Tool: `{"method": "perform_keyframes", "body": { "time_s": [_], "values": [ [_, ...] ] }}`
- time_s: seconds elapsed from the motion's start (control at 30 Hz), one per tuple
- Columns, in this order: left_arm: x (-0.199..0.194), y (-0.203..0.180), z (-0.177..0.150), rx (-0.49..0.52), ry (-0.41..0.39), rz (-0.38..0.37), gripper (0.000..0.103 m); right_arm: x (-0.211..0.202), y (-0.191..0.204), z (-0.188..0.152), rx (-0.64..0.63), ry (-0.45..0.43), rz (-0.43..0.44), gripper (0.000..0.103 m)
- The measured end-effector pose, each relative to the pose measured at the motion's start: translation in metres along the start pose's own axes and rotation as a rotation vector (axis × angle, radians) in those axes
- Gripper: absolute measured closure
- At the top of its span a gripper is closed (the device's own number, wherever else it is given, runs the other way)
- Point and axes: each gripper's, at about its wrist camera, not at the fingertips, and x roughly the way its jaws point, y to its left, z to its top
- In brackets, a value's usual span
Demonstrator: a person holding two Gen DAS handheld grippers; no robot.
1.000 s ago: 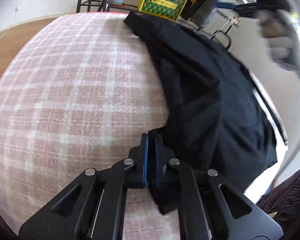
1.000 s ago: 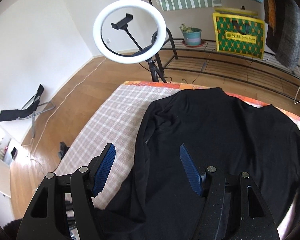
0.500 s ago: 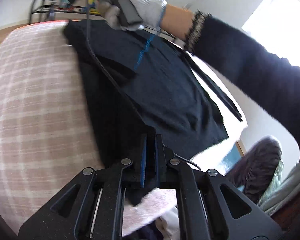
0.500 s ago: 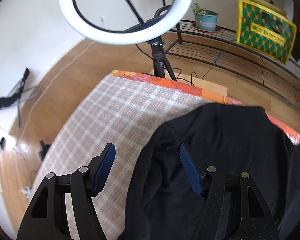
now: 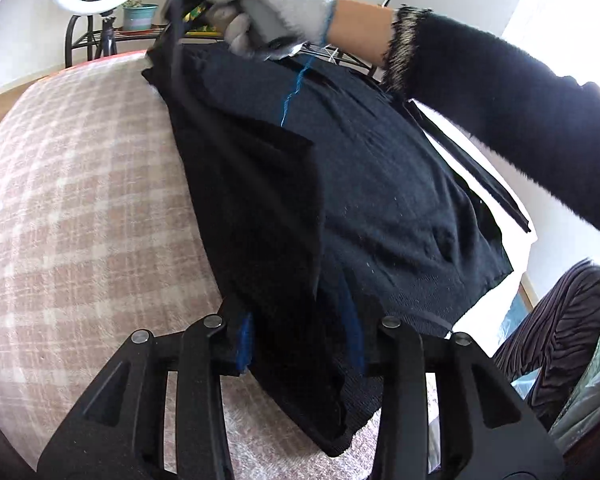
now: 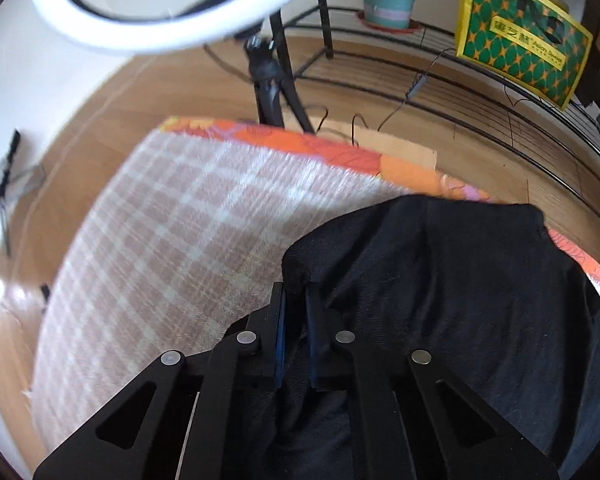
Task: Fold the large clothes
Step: 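Lower the folded side onto the sweater and open the left gripper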
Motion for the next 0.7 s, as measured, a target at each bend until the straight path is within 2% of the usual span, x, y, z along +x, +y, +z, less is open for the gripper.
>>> {"method": "perform_keyframes", "body": {
  "time_s": [0.1,0.17,0.2,0.27,0.3,0.4,0.53,0.67,0.7],
  "values": [
    [0.001,-0.005,-0.008,0.016,0.011,-0.006,0.066,-0.031,-0.047,-0.005,0.103,-0.077,0.103,0.096],
    [-0.001,-0.010,-0.011,0.028,0.019,-0.009,0.066,-0.033,-0.089,-0.013,0.214,-0.101,0.157,0.096],
    [-0.003,-0.013,-0.012,0.039,0.020,-0.008,0.066,-0.026,-0.109,-0.020,0.265,-0.074,0.143,0.096],
    [-0.008,-0.019,-0.013,0.055,0.014,-0.001,0.066,-0.013,-0.125,-0.029,0.267,-0.017,0.016,0.095],
    [-0.011,-0.021,-0.012,0.057,0.010,0.000,0.066,-0.012,-0.129,-0.033,0.255,-0.010,-0.013,0.091],
    [-0.020,-0.023,-0.012,0.050,-0.009,0.016,0.066,-0.032,-0.134,-0.039,0.249,-0.078,0.002,0.089],
    [-0.039,-0.016,-0.010,0.022,-0.048,0.061,0.066,-0.069,-0.134,-0.050,0.245,-0.134,0.060,0.087],
    [-0.057,-0.001,-0.007,-0.032,-0.087,0.106,0.066,-0.118,-0.125,-0.081,0.257,-0.188,0.145,0.087],
    [-0.059,0.002,-0.006,-0.034,-0.086,0.119,0.063,-0.128,-0.120,-0.088,0.258,-0.197,0.160,0.087]
  ]
}}
